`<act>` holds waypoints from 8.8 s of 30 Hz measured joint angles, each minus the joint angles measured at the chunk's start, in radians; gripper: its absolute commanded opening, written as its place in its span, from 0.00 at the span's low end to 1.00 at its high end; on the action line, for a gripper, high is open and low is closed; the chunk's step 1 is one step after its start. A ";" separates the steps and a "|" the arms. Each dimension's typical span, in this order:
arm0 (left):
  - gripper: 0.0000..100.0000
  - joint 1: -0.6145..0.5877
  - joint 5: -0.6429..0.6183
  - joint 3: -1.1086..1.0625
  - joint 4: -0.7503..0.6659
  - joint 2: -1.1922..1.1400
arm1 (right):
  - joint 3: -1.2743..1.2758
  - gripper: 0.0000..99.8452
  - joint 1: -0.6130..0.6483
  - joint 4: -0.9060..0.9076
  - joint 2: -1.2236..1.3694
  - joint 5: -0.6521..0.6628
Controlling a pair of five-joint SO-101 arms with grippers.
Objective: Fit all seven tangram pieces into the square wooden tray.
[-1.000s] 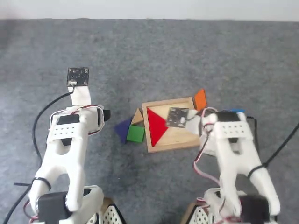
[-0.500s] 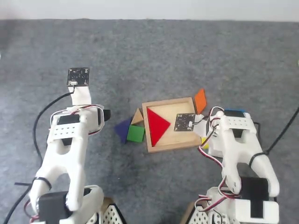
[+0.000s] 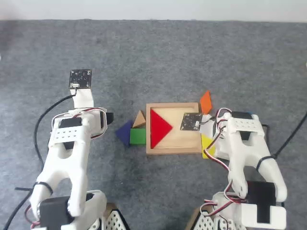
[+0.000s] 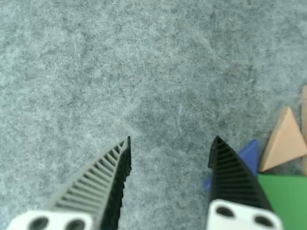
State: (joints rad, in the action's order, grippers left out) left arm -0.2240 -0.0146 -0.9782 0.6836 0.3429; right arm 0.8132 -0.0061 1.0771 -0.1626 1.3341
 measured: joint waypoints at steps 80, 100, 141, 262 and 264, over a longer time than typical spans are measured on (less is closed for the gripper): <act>0.26 0.000 0.000 0.000 0.040 0.000 | -0.198 0.21 0.276 0.104 0.098 -0.741; 0.26 0.000 0.000 0.000 0.040 0.000 | -0.365 0.21 0.227 0.061 0.311 -0.749; 0.26 0.000 0.000 0.000 0.040 0.000 | -0.259 0.41 0.137 0.009 0.222 -0.474; 0.26 0.000 0.000 0.000 0.040 0.000 | -0.819 0.34 0.192 0.098 0.609 -1.481; 0.26 0.000 0.000 0.000 0.040 0.000 | -0.819 0.34 0.192 0.097 0.609 -1.490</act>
State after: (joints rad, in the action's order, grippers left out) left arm -0.2240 -0.0146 -0.9782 0.7234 0.3429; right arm -0.0061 0.1857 1.1738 0.4465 -0.1557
